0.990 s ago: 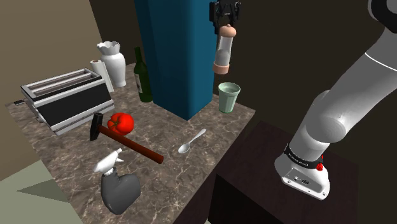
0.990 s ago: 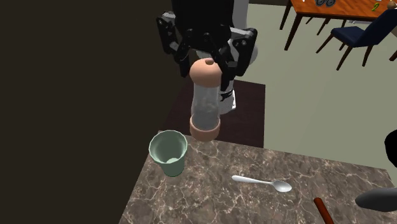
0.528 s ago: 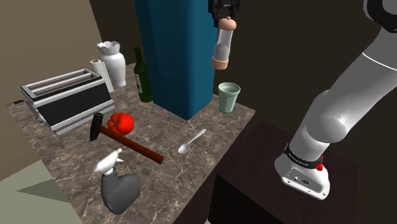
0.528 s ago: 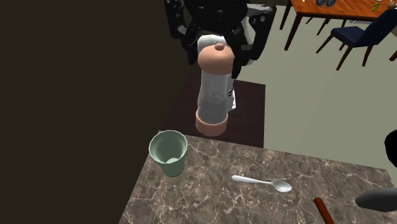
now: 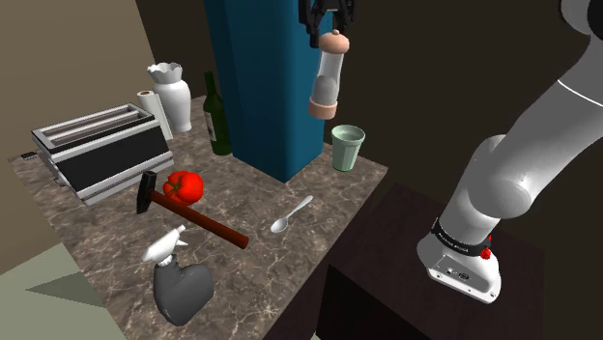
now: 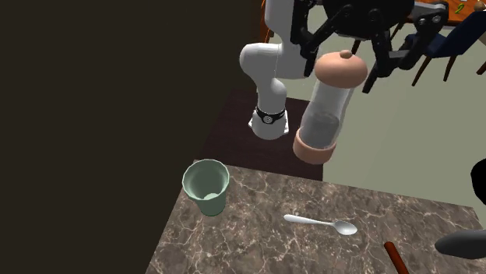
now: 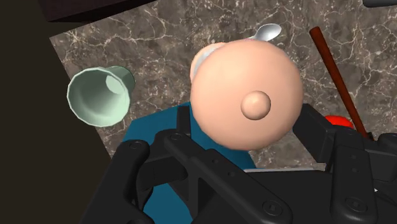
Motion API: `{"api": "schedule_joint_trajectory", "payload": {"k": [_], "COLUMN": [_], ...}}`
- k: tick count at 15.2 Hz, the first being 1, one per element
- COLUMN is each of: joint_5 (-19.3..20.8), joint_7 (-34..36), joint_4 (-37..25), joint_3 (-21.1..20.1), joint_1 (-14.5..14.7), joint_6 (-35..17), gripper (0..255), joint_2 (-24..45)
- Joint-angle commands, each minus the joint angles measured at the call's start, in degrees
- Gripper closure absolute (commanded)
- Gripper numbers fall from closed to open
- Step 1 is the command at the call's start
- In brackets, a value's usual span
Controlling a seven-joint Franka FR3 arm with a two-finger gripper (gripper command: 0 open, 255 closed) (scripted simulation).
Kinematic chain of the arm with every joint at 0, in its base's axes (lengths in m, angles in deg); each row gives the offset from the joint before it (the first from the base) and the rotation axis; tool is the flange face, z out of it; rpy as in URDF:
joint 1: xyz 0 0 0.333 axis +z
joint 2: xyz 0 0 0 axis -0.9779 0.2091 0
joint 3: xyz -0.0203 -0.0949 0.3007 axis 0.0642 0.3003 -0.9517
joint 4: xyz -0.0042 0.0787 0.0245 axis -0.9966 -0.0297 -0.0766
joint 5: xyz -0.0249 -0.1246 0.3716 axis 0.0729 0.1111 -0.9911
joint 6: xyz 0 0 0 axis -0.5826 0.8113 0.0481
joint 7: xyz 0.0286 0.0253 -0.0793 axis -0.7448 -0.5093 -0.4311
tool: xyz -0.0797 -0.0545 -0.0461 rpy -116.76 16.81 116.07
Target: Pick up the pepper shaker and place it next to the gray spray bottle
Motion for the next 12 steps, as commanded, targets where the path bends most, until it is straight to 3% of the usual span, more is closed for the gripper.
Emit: {"api": "schedule_joint_trajectory", "payload": {"k": [1, 12], "joint_5": [-0.68, -2.49], "joint_7": [3.4, 20.76], "joint_4": [-1.01, -6.78], "joint_3": [-2.04, -12.77], "joint_1": [1.11, 7.24], "joint_6": [0.08, -0.72], "gripper": [255, 255], "joint_2": [0.71, 5.96]}}
